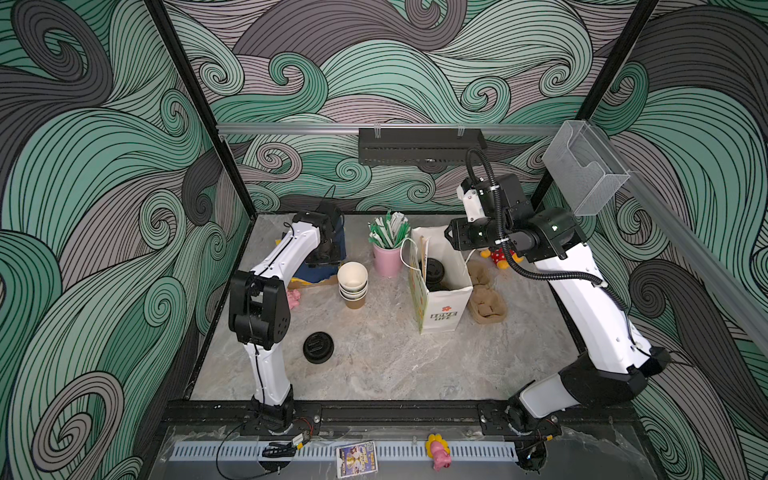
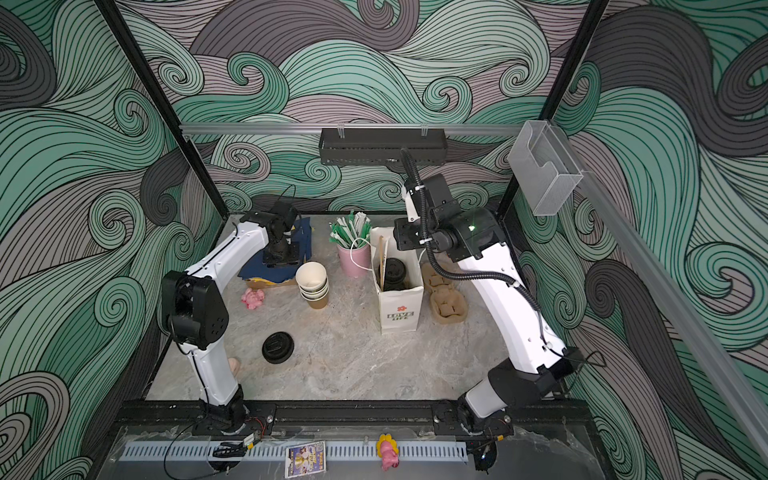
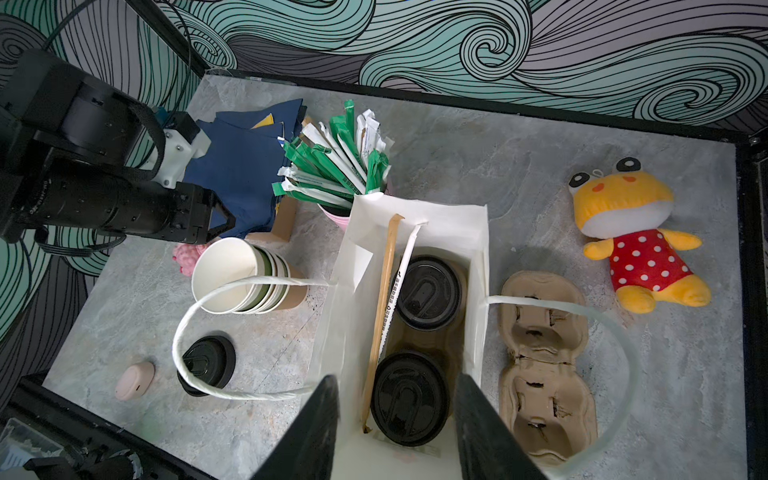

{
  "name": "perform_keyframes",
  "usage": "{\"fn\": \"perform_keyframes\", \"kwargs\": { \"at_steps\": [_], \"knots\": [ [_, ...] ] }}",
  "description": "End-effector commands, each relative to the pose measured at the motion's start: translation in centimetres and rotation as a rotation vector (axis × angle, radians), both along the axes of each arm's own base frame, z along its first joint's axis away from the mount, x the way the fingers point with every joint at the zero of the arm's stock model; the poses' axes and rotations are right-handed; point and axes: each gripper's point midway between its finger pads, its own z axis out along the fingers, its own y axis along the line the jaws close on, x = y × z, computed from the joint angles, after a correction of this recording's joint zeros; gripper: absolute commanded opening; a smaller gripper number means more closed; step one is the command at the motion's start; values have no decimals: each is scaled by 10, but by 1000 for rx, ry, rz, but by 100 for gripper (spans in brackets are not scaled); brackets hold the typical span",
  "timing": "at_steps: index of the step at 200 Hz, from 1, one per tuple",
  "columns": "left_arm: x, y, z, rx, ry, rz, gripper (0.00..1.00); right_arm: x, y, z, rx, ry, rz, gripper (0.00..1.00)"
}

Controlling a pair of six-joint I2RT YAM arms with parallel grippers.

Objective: Pack the takeout coffee
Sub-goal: 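Grasp a dark blue napkin from the pile with the left gripper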

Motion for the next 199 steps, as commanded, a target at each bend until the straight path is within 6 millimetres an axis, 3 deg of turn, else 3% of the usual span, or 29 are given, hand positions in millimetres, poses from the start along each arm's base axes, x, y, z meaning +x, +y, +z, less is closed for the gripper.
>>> {"fn": "perform_keyframes", "kwargs": {
  "at_steps": [1, 50, 110, 144, 199],
  "knots": [
    [2, 10, 4, -22, 11, 9, 53, -1, -6, 2, 2, -13, -22, 47],
    [-12, 5, -30, -98, 157, -50, 60, -1, -6, 0, 2, -6, -23, 47],
    [-6, 0, -39, -101, 194, -87, 66, -1, -2, -5, 9, 13, -17, 47],
    [-4, 5, -43, -38, 217, -126, 65, -2, -3, -5, 12, 14, -23, 47],
    [-1, -2, -51, -21, 257, -193, 63, -3, -3, -5, 16, 16, -25, 47]
  ]
}}
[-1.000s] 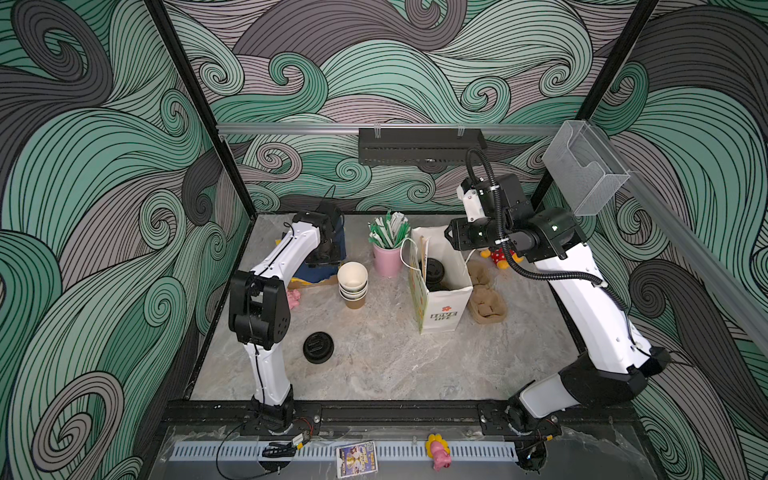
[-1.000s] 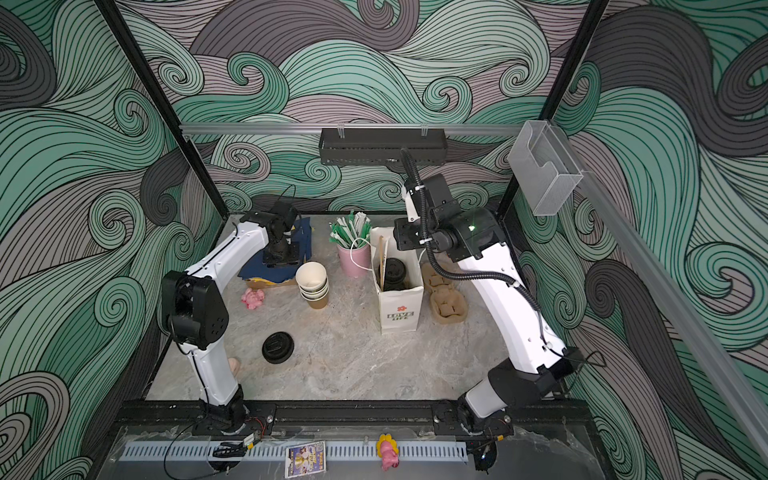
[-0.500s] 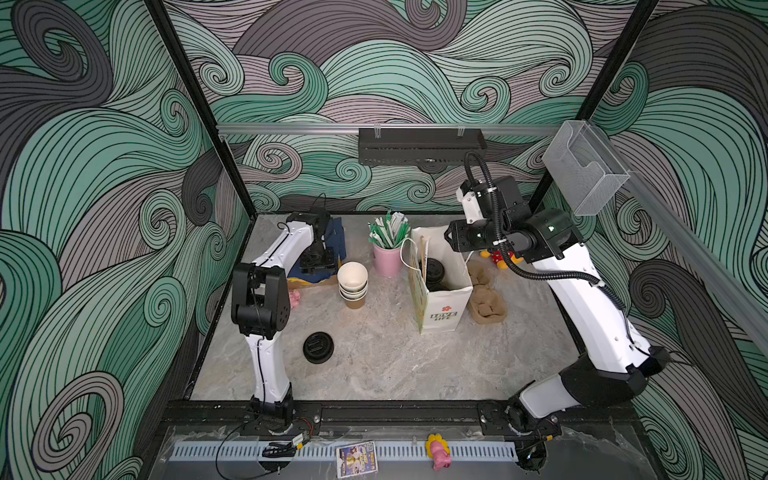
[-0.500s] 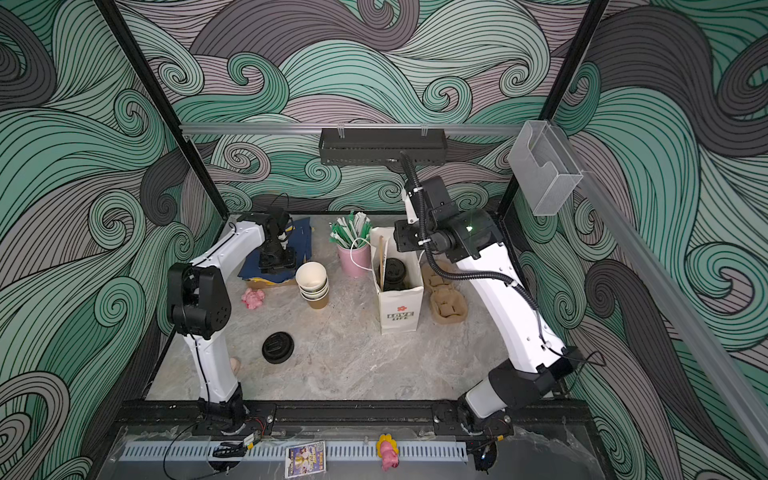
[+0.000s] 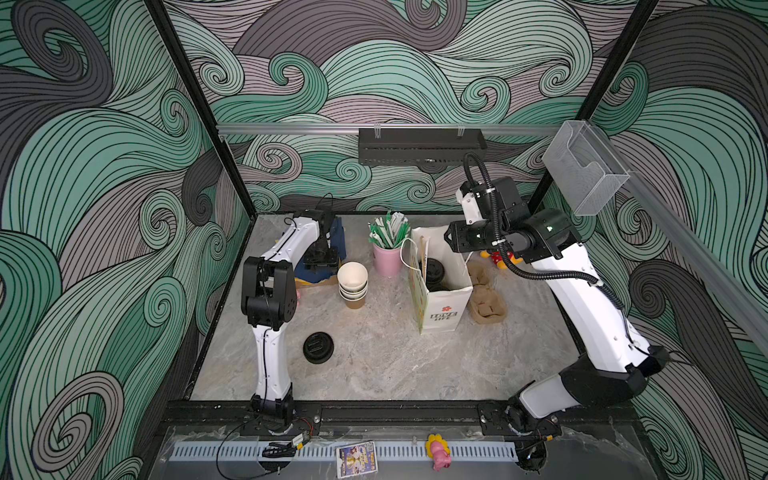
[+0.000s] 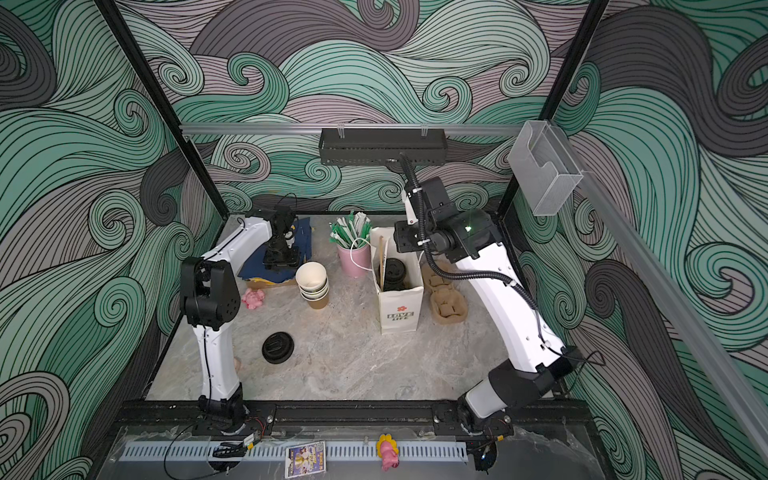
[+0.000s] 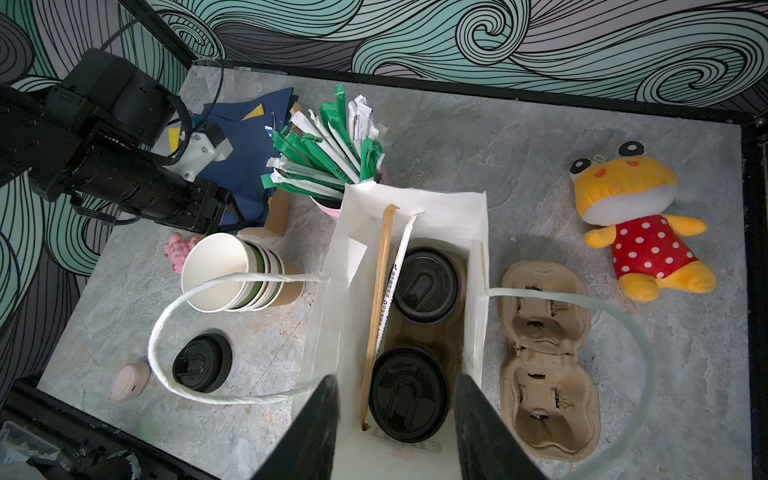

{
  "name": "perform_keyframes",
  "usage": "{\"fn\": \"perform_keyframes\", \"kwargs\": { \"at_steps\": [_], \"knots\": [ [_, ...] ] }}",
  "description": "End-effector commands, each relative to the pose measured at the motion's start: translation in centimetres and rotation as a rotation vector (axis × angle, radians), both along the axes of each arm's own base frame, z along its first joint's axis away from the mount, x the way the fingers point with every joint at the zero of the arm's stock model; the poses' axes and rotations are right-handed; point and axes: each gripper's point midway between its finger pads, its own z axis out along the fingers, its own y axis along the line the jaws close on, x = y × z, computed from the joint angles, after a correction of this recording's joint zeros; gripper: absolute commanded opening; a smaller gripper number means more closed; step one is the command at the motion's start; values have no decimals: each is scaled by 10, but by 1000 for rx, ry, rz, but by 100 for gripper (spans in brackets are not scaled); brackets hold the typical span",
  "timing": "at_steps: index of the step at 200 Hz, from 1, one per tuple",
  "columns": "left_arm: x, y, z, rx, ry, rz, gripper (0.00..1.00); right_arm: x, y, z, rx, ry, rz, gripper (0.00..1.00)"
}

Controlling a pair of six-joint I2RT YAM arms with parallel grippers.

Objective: Pack the takeout coffee
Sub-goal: 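Grasp a dark blue napkin from the pile with the left gripper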

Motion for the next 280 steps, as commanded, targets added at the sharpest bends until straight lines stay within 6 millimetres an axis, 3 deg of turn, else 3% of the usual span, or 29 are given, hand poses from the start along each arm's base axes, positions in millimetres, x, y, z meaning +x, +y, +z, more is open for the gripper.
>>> {"fn": "perform_keyframes", "kwargs": {
  "at_steps": [1, 45, 95, 149, 184, 220, 252, 280],
  "knots": [
    [-7, -2, -4, 24, 50, -61, 63, -3, -3, 5, 20, -7, -11, 47],
    [-8, -4, -11, 13, 72, -73, 52, -4, -4, 5, 19, -9, -17, 47],
    [-3, -2, -9, 34, 63, -77, 26, -5, -5, 5, 20, -10, -21, 47],
    [-1, 1, 10, 48, 15, -75, 0, -6, -8, 9, 18, -23, -29, 47],
    [2, 4, 36, 43, -64, -36, 0, -6, -8, 10, 19, -27, -27, 47],
    [-8, 1, 55, -5, -131, 25, 0, -8, -10, 8, 14, -25, -31, 47],
    [-27, -3, 55, -39, -127, 38, 0, -9, -11, 5, 6, -21, -33, 47],
    [-46, -9, 39, -82, -77, 27, 0, -8, -10, 4, 3, -17, -30, 47]
  ]
}}
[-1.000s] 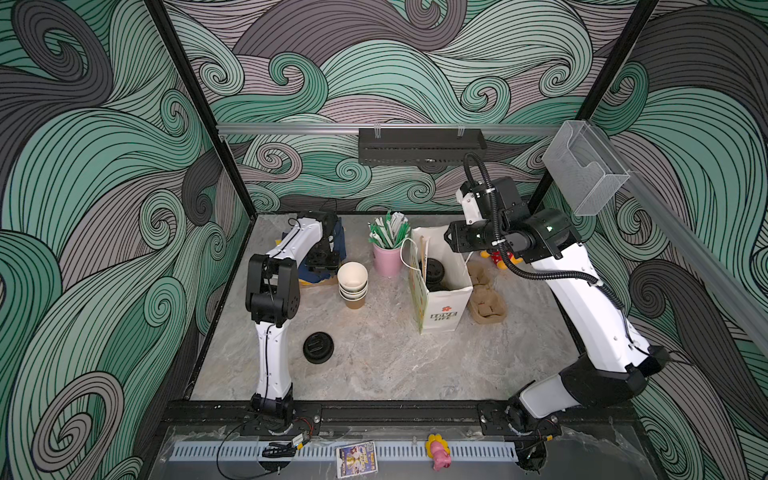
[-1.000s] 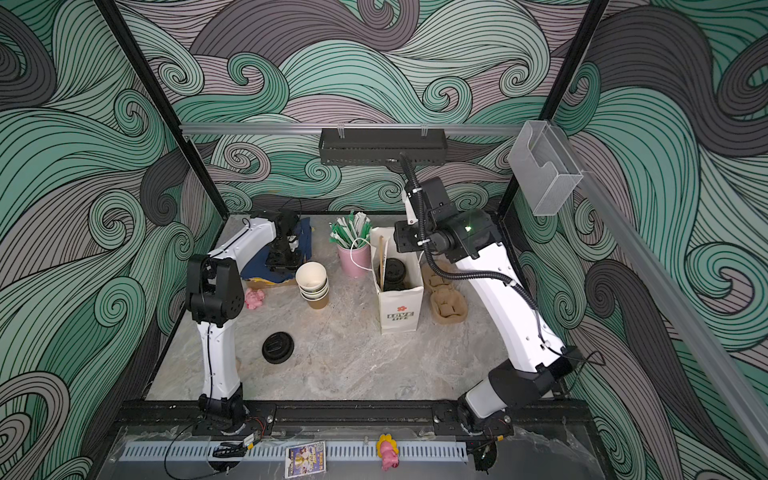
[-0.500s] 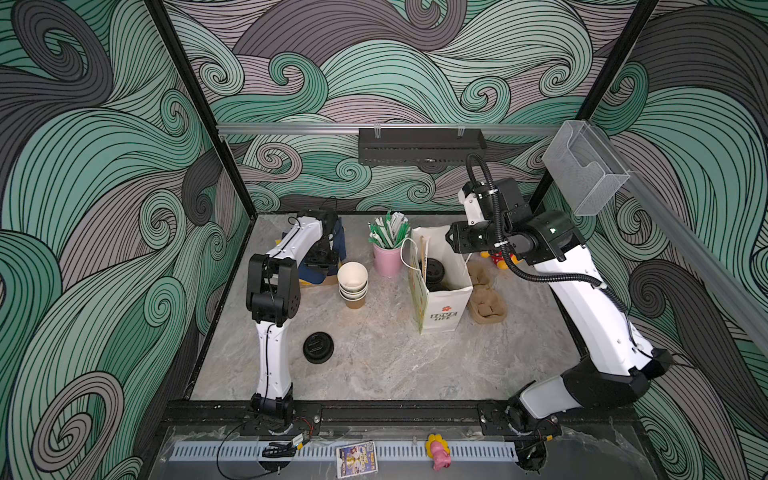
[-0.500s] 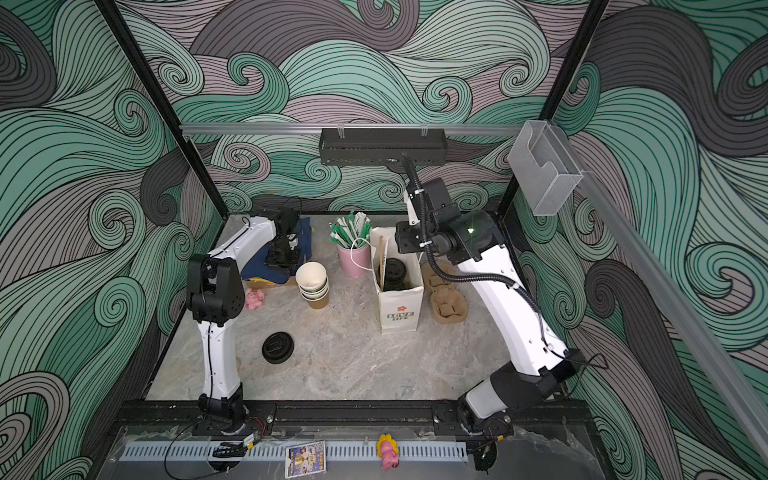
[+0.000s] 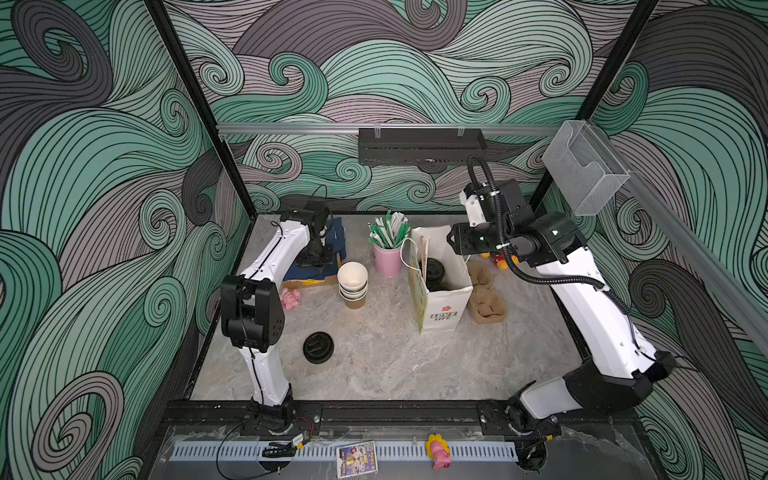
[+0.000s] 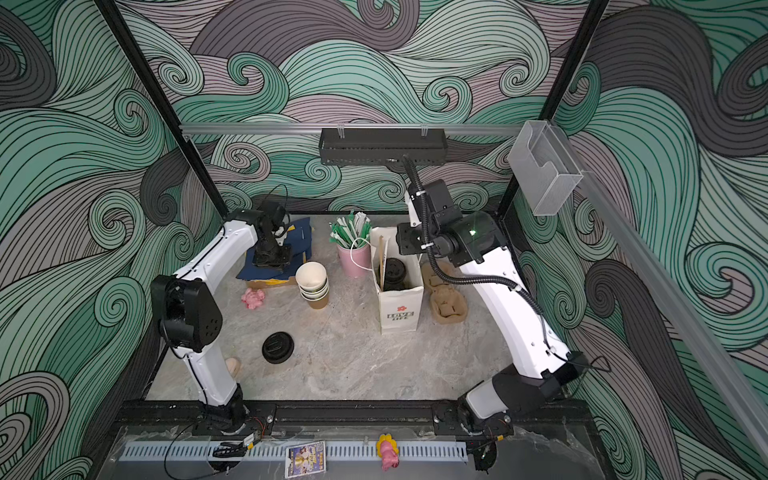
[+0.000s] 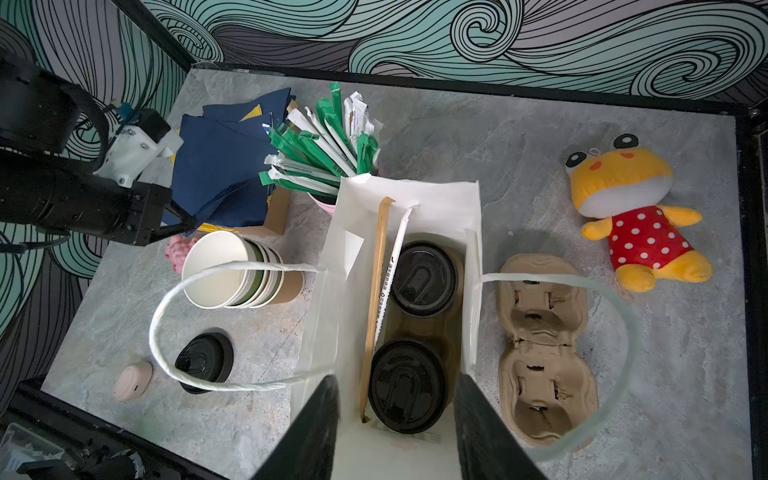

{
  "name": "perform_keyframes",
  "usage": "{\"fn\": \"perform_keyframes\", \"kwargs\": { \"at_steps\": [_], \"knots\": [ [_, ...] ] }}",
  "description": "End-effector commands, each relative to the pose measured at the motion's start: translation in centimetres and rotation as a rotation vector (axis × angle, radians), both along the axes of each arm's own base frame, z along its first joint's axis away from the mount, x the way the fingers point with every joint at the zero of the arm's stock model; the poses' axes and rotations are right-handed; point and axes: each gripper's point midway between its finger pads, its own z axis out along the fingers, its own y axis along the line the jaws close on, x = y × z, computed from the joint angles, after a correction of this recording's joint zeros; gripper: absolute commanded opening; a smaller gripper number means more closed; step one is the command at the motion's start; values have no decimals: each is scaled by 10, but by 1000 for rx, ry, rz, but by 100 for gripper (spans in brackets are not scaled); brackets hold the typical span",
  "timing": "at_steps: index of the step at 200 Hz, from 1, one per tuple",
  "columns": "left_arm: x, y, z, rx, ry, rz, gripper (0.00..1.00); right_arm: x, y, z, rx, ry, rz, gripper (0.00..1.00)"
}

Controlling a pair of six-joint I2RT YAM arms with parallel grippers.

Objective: Pack the takeout coffee
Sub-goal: 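Grasp a dark blue napkin from the pile with the left gripper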

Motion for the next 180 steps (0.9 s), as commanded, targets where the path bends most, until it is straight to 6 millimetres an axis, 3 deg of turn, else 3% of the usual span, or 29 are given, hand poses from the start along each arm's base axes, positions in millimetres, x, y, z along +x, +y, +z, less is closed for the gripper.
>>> {"fn": "perform_keyframes", "kwargs": {
  "at_steps": [1, 18, 40, 86, 105, 130, 180],
  "knots": [
    [-13, -12, -12, -56, 38, -5, 0, -1, -5, 4, -4, -19, -15, 47],
    [-17, -13, -19, -57, 49, -10, 1, 0, -5, 4, -3, -20, -13, 47],
    [-10, -11, -20, -44, 31, -4, 34, 1, -3, 4, -3, -20, -5, 47],
    [0, -20, -12, -65, -42, 35, 76, 1, -1, 3, 1, -15, 0, 47],
    [-6, -26, -23, -32, -50, 21, 82, 2, 0, 2, 2, -10, 3, 47],
    [-7, -17, -39, 82, -38, 24, 83, 3, 2, 3, 3, -10, 8, 47],
    [5, -11, -49, 129, -44, 41, 81, 1, 2, 2, 3, -8, 13, 47]
  ]
}}
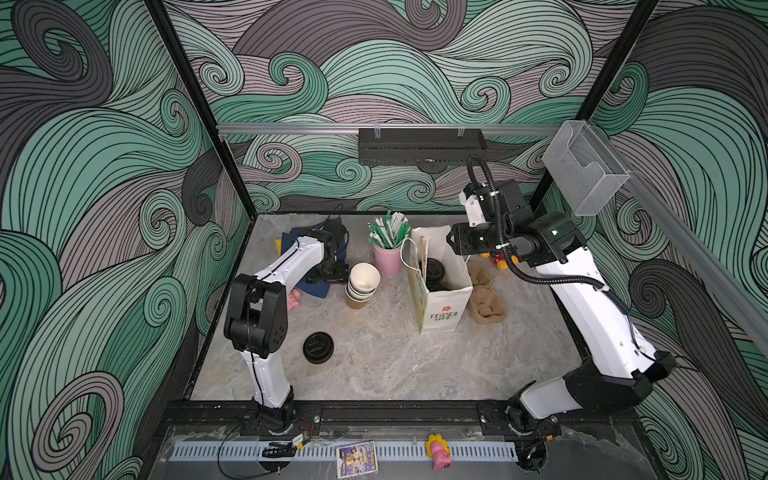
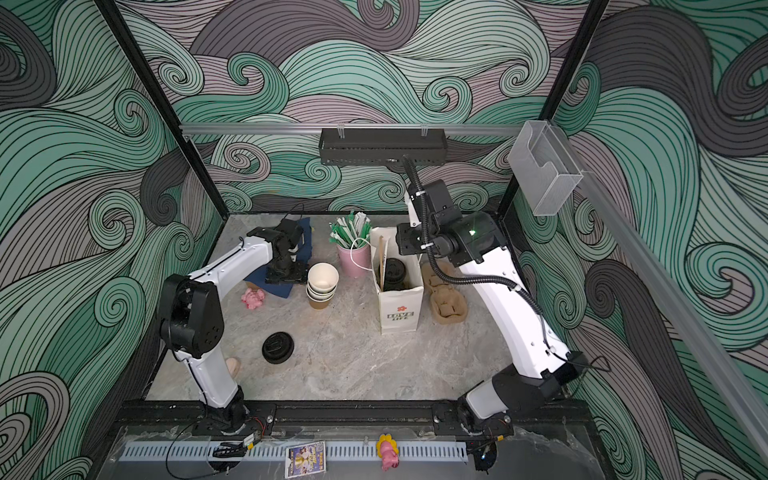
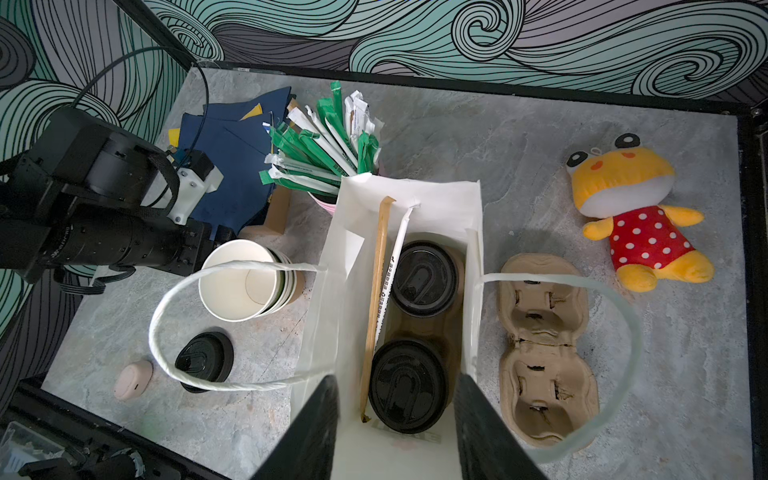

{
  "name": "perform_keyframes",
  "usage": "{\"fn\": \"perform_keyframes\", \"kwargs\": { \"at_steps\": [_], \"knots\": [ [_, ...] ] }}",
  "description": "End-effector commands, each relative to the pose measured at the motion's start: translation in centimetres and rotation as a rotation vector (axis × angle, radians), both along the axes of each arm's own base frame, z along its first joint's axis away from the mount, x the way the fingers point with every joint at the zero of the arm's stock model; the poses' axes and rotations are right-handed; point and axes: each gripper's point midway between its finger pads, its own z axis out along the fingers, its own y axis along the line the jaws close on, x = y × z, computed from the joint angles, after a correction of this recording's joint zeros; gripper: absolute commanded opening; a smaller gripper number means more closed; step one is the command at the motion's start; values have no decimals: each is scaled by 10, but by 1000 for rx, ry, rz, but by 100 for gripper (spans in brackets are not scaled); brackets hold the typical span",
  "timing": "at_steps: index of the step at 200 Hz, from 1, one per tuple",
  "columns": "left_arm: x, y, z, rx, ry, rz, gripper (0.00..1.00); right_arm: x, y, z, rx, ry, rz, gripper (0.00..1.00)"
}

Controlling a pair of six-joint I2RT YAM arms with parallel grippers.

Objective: Pack the takeout coffee
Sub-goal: 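Grasp a dark blue napkin from the pile with the left gripper, then lift the napkin and pass it to the right gripper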

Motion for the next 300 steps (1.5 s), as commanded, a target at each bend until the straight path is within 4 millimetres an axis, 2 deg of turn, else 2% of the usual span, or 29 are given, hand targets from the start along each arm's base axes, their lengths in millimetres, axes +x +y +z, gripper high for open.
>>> {"fn": "perform_keyframes", "kwargs": {
  "at_steps": [1, 60, 113, 152, 170, 212, 231, 246, 300],
  "knots": [
    [13, 7, -5, 41, -17, 30, 81, 1, 1, 3, 3, -9, 11, 47],
    [15, 13, -17, 88, 3, 30, 81, 0, 0, 2, 0, -8, 9, 47],
    [21, 27, -14, 167, -20, 39, 66, -1, 1, 2, 8, -6, 12, 47],
    [24, 28, -19, 172, -8, 33, 60, -1, 0, 4, 11, -7, 7, 47],
    [25, 30, -21, 180, -4, 33, 53, -1, 0, 5, 14, -9, 5, 47],
    [24, 38, -14, 215, -14, 27, 23, -3, -2, 7, 13, -14, 2, 47],
    [25, 41, 0, 226, -46, 33, 8, -4, -2, 7, 12, -14, 3, 47],
    [25, 44, 14, 234, -82, 40, 0, -4, -3, 8, 12, -18, 1, 47],
    [28, 65, 84, 232, -228, 102, 0, -5, -3, 12, 12, -30, 10, 47]
  ]
}}
